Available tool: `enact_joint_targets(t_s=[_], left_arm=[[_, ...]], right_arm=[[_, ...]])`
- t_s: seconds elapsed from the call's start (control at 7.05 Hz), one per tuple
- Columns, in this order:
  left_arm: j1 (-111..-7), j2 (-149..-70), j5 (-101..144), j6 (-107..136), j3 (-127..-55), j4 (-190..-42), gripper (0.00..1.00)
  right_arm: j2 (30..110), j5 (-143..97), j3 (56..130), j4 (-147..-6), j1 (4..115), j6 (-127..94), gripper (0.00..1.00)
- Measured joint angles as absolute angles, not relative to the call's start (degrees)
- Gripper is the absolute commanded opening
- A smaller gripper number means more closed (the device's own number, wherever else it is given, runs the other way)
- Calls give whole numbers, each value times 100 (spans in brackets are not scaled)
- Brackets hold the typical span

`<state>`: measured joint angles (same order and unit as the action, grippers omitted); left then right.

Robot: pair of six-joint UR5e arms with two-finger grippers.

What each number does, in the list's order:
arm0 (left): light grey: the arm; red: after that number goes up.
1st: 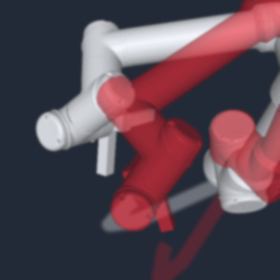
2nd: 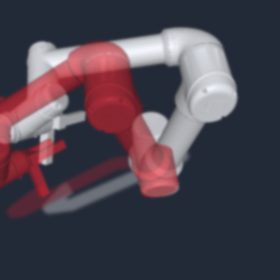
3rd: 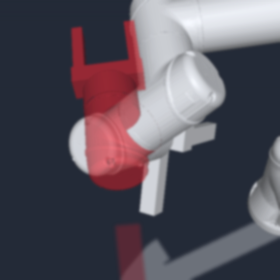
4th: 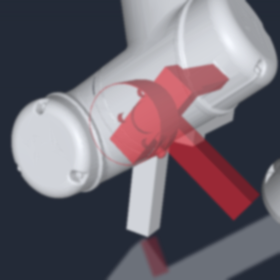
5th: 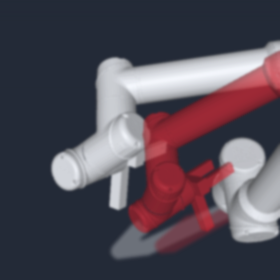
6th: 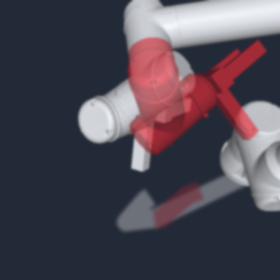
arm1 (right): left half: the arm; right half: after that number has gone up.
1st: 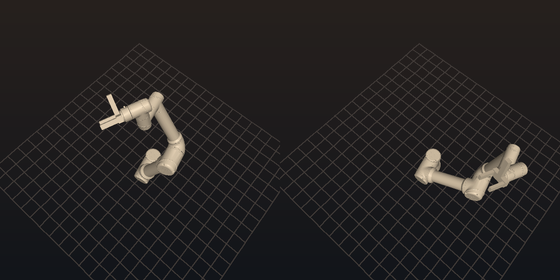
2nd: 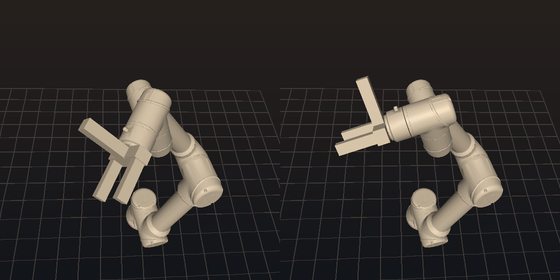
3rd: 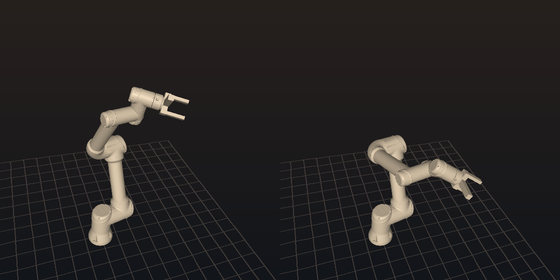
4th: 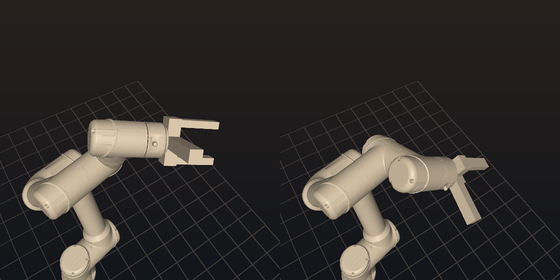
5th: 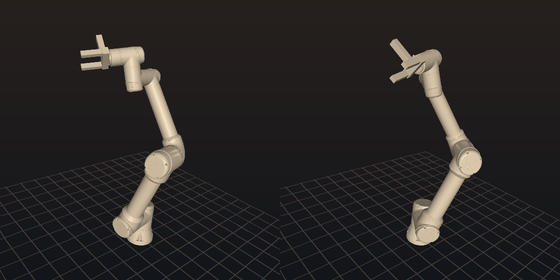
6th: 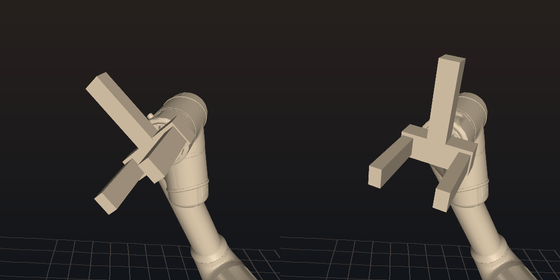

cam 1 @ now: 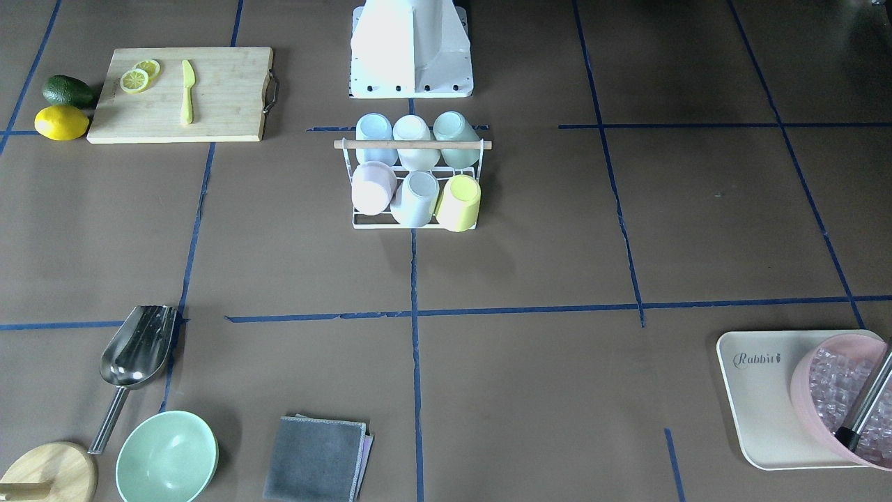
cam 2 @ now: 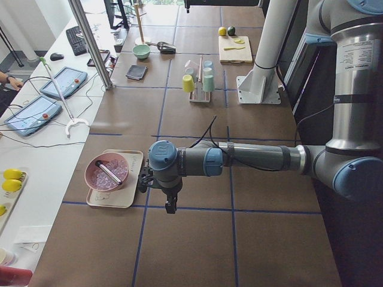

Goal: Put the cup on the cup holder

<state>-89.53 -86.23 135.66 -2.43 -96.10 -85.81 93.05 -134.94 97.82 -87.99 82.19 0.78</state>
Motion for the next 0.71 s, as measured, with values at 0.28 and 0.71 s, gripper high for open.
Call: enact_joint_targets(t_s=[0.28,0.71], left_arm=[[-8961,-8667,13563,-213,-9562,-8601,100],[-8964,-8727,13569,-226,-9559,-8653,100]], right_arm=[[9620,-13473,9789,-8835,8611,220,100],[9667,-13376,9783,-9053,8785,240,100]])
